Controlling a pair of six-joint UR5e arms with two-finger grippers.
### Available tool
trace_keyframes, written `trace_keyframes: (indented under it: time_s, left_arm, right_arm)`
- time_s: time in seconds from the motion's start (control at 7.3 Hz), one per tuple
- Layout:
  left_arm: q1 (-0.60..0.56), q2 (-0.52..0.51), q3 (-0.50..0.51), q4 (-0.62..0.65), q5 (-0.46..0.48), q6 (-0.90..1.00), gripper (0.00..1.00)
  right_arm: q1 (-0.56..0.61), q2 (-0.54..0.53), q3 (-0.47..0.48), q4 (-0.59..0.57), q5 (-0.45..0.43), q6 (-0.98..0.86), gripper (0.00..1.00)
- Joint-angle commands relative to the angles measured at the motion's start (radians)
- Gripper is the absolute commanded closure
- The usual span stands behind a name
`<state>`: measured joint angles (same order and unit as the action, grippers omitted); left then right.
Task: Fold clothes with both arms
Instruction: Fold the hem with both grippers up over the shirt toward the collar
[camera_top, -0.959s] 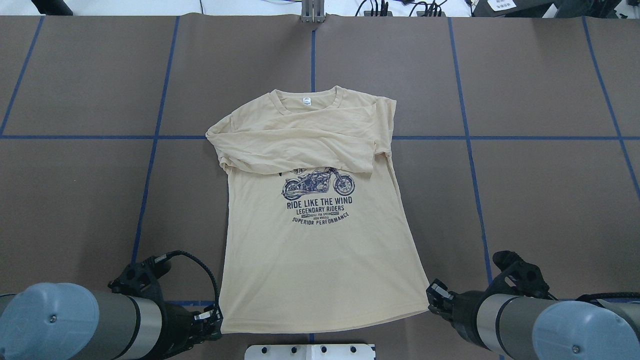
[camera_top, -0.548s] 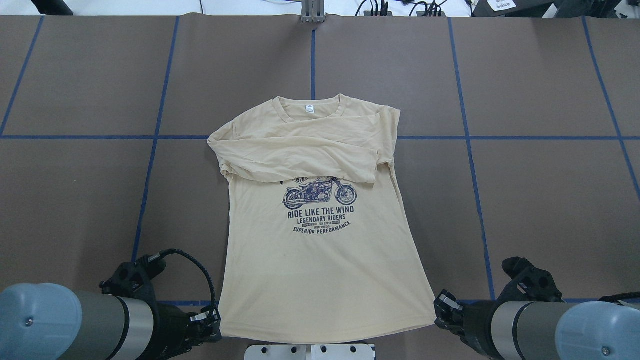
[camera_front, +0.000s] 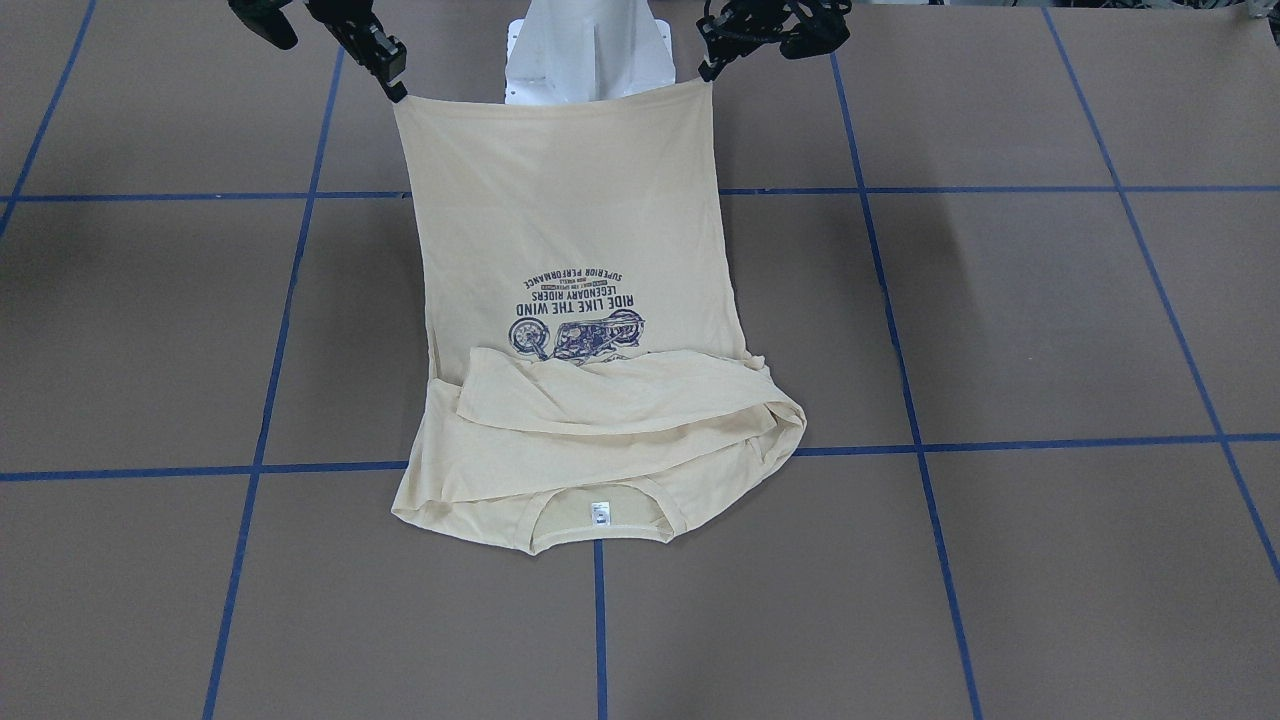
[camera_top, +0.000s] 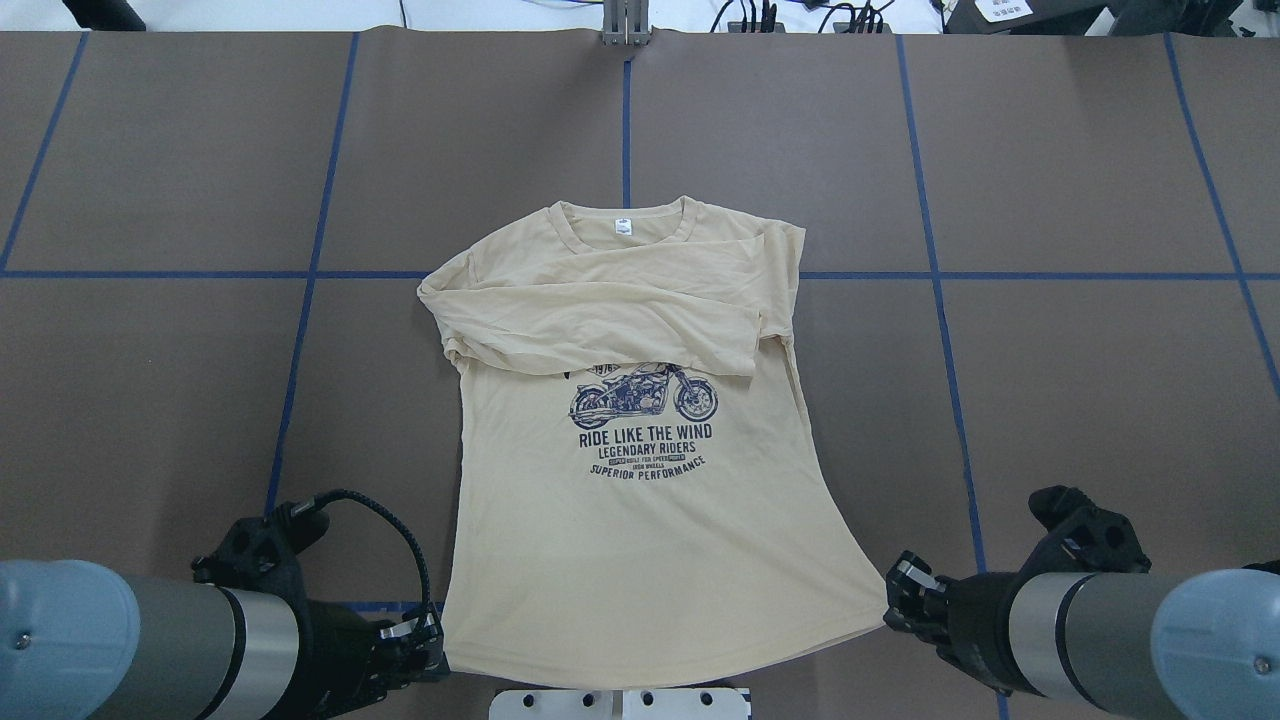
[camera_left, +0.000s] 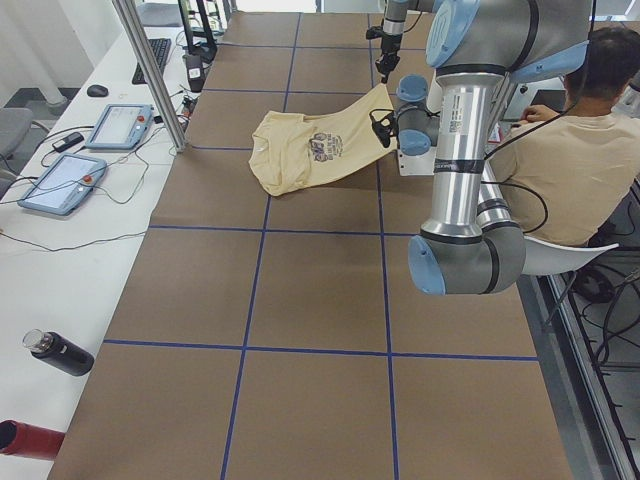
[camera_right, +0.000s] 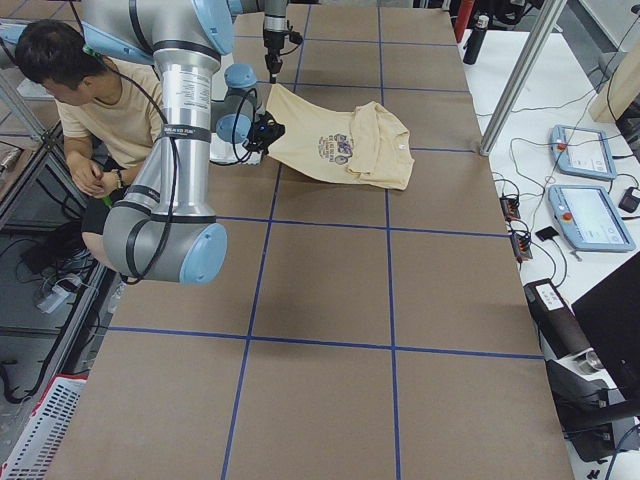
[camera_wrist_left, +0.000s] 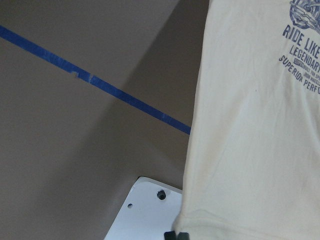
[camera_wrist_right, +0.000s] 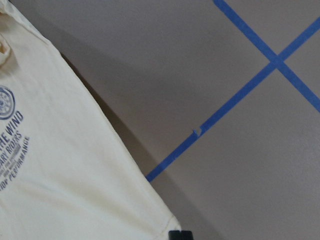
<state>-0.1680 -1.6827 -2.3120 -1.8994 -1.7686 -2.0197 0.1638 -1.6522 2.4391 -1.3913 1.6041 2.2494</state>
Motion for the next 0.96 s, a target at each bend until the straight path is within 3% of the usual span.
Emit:
trace_keyframes:
  time_s: [0.0, 0.27, 0.55, 0.82]
  left_arm:
    - [-0.121, -0.056, 0.042, -0.001, 0.0, 0.103, 1.0]
    - [-0.262, -0.138, 0.136, 0.002, -0.006, 0.224, 1.0]
    - [-0.367, -0.14, 0.16, 0.002, -0.008, 0.288, 1.0]
    - [-0.428, -0.161, 0.218, -0.004, -0.008, 0.341, 1.0]
  right_arm:
    - [0.171, 0.169, -0.11, -0.073, 0.055, -0.15, 1.0]
    - [0.366, 0.427, -0.233, -0.31, 0.17, -0.306, 1.0]
    - [0.478, 0.483, -0.331, -0.337, 0.174, -0.402, 1.0]
    - [0.574, 0.608, -0.508, -0.333, 0.22, -0.488, 1.0]
